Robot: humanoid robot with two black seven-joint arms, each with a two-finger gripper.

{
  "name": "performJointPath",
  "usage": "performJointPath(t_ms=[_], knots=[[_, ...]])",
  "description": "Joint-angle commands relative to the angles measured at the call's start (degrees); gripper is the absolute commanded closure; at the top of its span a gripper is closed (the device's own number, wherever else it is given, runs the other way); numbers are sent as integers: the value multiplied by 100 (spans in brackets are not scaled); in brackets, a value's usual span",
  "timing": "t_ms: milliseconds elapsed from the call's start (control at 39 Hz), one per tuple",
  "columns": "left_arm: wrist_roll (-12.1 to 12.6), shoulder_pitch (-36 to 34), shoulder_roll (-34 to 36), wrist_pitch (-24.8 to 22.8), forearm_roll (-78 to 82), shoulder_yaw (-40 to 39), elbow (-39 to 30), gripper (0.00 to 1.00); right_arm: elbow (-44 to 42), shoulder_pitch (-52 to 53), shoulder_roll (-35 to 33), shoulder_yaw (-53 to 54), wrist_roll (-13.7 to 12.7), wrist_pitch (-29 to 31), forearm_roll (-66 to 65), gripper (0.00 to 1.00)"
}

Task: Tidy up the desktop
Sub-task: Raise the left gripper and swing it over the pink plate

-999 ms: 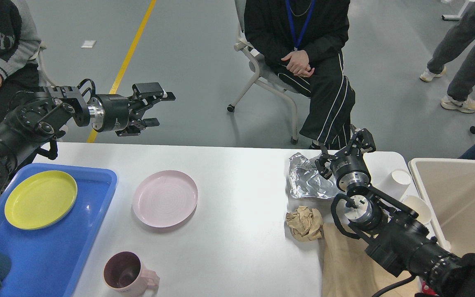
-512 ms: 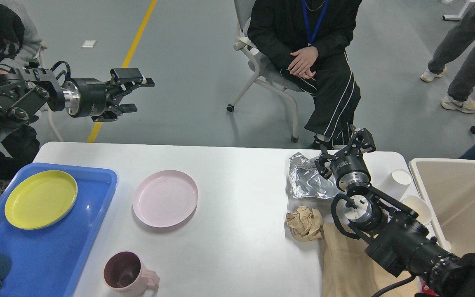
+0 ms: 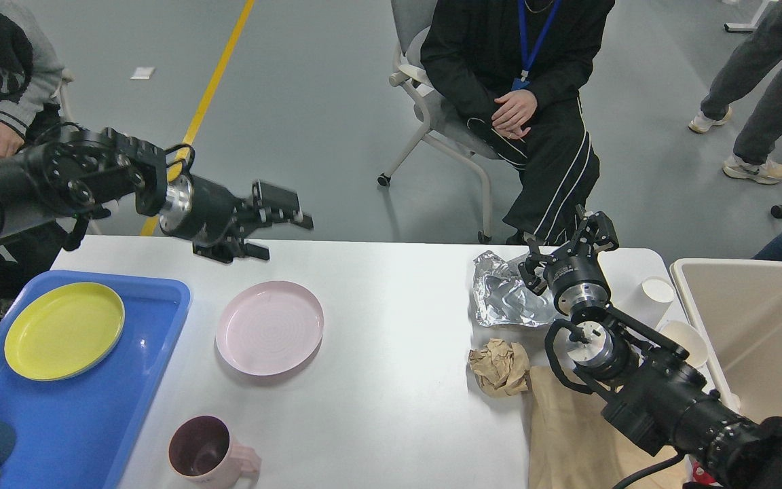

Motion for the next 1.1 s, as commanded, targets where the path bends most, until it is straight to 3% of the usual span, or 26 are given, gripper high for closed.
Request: performJointPath(t_ms=[0, 231, 1076], knots=[[2, -515, -257, 0, 0, 946, -919, 1, 3, 9, 0, 0, 0, 0, 2, 0], [-15, -1554, -213, 26, -9, 1536, -982, 1, 3, 9, 9, 0, 0, 0, 11, 0], [-15, -1554, -477, -9, -18, 1694, -1044, 1, 12, 9, 9, 0, 0, 0, 11, 0]])
